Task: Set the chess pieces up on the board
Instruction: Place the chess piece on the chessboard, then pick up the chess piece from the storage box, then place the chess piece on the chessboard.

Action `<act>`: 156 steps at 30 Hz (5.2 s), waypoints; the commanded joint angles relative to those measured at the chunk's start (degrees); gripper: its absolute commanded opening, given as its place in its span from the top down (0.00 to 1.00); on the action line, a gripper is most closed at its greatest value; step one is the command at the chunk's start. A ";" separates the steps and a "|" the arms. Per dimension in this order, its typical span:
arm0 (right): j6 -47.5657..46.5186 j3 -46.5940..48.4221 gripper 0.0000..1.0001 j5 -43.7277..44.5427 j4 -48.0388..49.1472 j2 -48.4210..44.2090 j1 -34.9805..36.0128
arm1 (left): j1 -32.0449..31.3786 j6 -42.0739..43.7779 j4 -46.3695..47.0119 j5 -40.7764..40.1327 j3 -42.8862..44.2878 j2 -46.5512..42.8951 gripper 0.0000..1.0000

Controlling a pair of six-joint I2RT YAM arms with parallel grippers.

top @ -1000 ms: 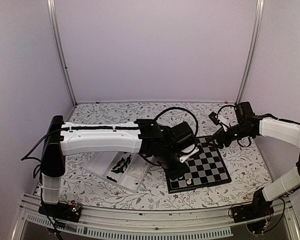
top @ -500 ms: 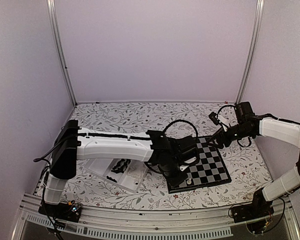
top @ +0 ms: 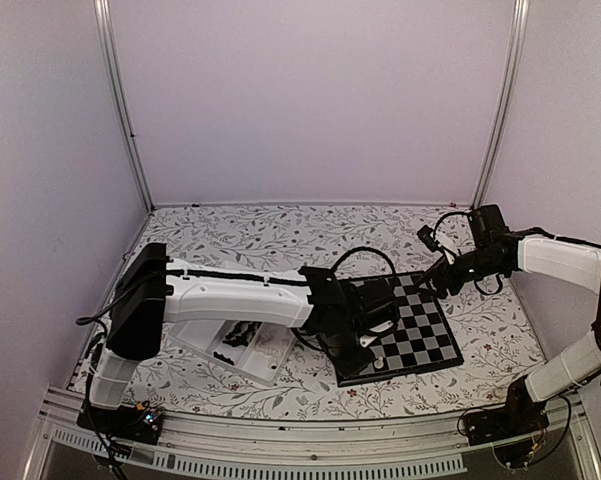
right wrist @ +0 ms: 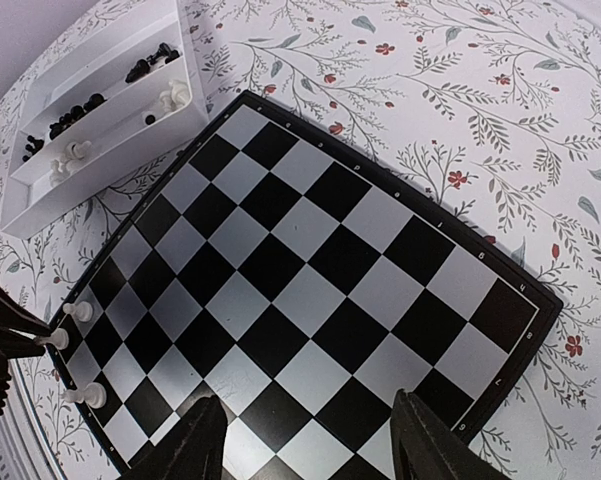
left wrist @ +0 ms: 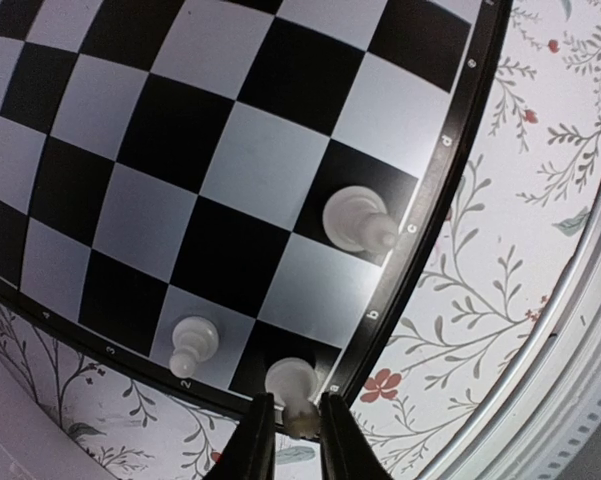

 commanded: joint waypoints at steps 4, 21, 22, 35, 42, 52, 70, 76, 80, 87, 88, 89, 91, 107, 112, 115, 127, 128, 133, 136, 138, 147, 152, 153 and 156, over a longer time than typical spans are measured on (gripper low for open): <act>-0.65 0.12 0.41 -0.89 -0.36 0.42 -0.06 | 0.06 0.00 -0.25 -0.51 0.06 0.49 0.68; -0.74 0.12 0.41 -0.95 -0.54 0.82 -0.09 | 14.26 2.85 2.79 -8.71 -14.99 -19.84 0.57; -0.74 0.12 0.41 -0.86 -0.49 0.64 -0.07 | 15.59 3.58 4.08 -8.30 -15.64 -19.70 0.58; -1.08 -0.06 0.41 -0.40 -0.54 1.24 -0.05 | 23.20 8.17 11.35 -7.12 -12.52 -8.35 0.67; -1.33 0.03 0.41 -0.58 -0.63 2.08 -0.10 | 25.64 12.04 13.45 -5.96 -11.00 -5.35 0.66; -1.54 0.21 0.41 -0.58 -0.81 2.87 -0.06 | 27.33 17.11 14.45 -4.32 -7.63 -1.06 0.62; -1.62 0.29 0.41 -0.93 -0.98 3.10 -0.13 | 27.75 17.89 8.67 -2.46 -9.80 -0.06 0.78; -1.46 0.65 0.41 -1.47 -1.43 3.10 -0.08 | 27.75 16.87 10.25 -1.88 -12.44 -1.79 0.83; -0.24 1.83 0.43 -4.74 -1.85 0.31 -0.09 | 27.87 15.77 11.92 -2.71 -14.89 -7.28 0.84; 2.58 9.65 0.46 -9.30 -3.69 0.82 3.08 | 28.71 11.38 21.21 1.42 -25.40 -18.23 0.85; 3.40 10.98 0.47 -9.18 -3.55 1.83 4.22 | 28.76 10.46 23.02 2.99 -26.72 -19.30 0.84; 4.30 12.17 0.47 -9.08 -3.13 2.55 5.54 | 28.79 9.55 24.36 4.04 -28.13 -20.33 0.84; 6.29 14.44 0.48 -8.58 -2.08 4.39 8.39 | 28.80 7.77 26.98 6.34 -30.64 -22.05 0.84; 16.93 35.76 0.47 -12.42 -4.90 27.13 24.06 | 28.81 -4.56 51.67 21.56 -45.78 -33.02 0.83; 18.25 39.07 0.48 -13.69 -5.37 30.50 25.02 | 28.67 -6.05 53.31 23.75 -45.98 -33.31 0.83; 18.46 39.65 0.49 -15.11 -5.37 31.19 25.70 | 28.43 -6.64 54.36 24.65 -46.42 -33.57 0.83; 18.81 39.06 0.63 -19.96 -4.82 32.02 27.37 | 27.51 -7.92 56.39 26.29 -46.61 -32.06 0.82; 18.85 38.99 0.64 -20.37 -4.77 32.05 27.38 | 27.32 -7.88 56.41 26.36 -46.47 -31.83 0.82; 18.87 39.14 0.66 -22.53 -4.49 31.57 27.31 | 27.04 -7.59 56.16 26.54 -46.06 -30.70 0.82; 18.65 38.91 0.60 -22.27 -4.58 30.20 27.00 | 27.04 -7.18 55.74 26.24 -46.06 -30.48 0.83; 18.75 38.44 0.56 -21.08 -4.58 29.07 26.30 | 27.04 -7.00 55.46 26.18 -46.05 -30.45 0.83; 19.09 37.56 0.69 -20.58 -4.16 28.08 24.91 | 26.70 -7.08 55.71 26.82 -45.73 -30.39 0.83; 19.06 37.80 0.77 -20.90 -3.88 28.45 24.92 | 26.45 -7.00 55.50 27.53 -45.63 -30.16 0.83; 19.00 37.89 0.78 -20.89 -3.88 28.53 24.89 | 26.39 -6.99 55.45 27.55 -45.62 -30.09 0.83; 18.73 37.85 0.85 -20.61 -3.94 28.71 24.91 | 26.34 -6.95 55.40 27.46 -45.55 -29.96 0.78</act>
